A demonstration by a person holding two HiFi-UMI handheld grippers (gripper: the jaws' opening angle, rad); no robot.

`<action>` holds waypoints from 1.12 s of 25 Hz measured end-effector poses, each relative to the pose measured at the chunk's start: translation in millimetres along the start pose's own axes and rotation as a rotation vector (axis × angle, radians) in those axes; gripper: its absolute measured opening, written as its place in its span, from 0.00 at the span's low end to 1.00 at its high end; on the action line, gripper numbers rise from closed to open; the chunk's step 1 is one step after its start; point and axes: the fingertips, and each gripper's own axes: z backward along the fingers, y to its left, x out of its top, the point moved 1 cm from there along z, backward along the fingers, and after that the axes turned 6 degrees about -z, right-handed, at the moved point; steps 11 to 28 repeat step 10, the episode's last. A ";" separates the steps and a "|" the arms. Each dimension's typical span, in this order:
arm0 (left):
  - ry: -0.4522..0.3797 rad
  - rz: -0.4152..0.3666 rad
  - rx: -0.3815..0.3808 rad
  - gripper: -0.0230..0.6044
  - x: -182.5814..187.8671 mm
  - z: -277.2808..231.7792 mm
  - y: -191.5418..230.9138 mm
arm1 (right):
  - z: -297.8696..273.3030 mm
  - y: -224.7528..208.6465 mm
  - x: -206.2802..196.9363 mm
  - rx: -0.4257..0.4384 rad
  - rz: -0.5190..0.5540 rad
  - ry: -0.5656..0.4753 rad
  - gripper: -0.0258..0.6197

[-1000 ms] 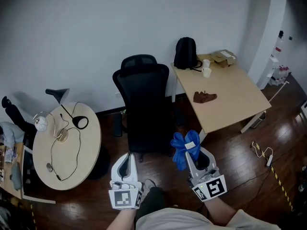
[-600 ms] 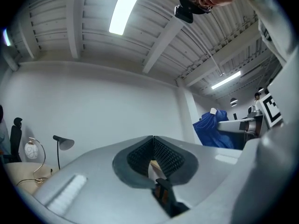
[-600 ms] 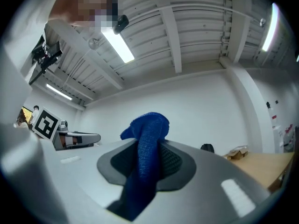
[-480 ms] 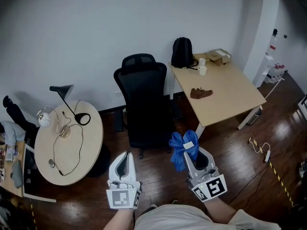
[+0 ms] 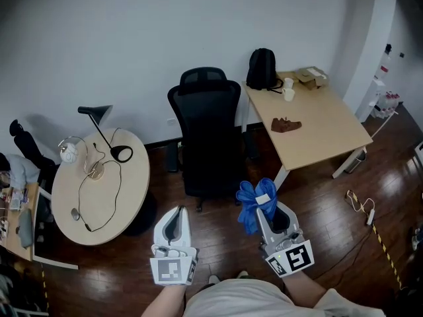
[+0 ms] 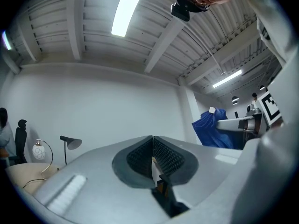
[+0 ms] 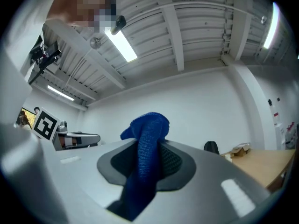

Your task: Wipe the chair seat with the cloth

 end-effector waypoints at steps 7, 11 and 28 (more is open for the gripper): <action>0.085 0.000 -0.028 0.08 -5.3 1.5 -6.5 | -1.7 1.8 6.3 0.005 0.000 -0.001 0.19; 0.083 0.006 -0.032 0.08 -5.7 1.0 -10.1 | -2.1 2.4 5.8 0.009 -0.007 0.001 0.19; 0.083 0.006 -0.032 0.08 -5.7 1.0 -10.1 | -2.1 2.4 5.8 0.009 -0.007 0.001 0.19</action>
